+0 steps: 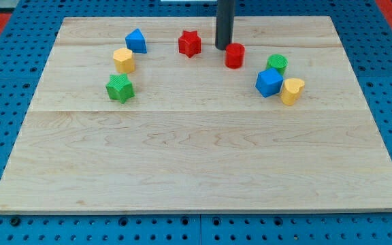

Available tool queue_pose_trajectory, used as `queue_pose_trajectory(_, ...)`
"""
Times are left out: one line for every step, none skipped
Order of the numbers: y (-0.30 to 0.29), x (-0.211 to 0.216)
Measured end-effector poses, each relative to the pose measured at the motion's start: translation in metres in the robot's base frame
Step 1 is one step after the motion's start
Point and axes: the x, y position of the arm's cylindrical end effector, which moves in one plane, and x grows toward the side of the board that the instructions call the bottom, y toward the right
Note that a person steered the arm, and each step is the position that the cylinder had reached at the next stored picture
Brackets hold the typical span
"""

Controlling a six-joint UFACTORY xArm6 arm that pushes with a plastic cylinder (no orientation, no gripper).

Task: Push the red star into the red circle

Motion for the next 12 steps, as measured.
queue_pose_trajectory(0.027, 0.012)
queue_pose_trajectory(0.038, 0.014)
queue_pose_trajectory(-0.008, -0.035)
queue_pose_trajectory(-0.014, -0.082)
queue_pose_trajectory(-0.056, -0.095)
queue_pose_trajectory(-0.108, -0.068)
queue_pose_trajectory(-0.085, -0.033)
queue_pose_trajectory(-0.064, -0.005)
queue_pose_trajectory(-0.018, 0.012)
queue_pose_trajectory(0.024, 0.014)
queue_pose_trajectory(0.047, 0.014)
queue_pose_trajectory(0.033, 0.014)
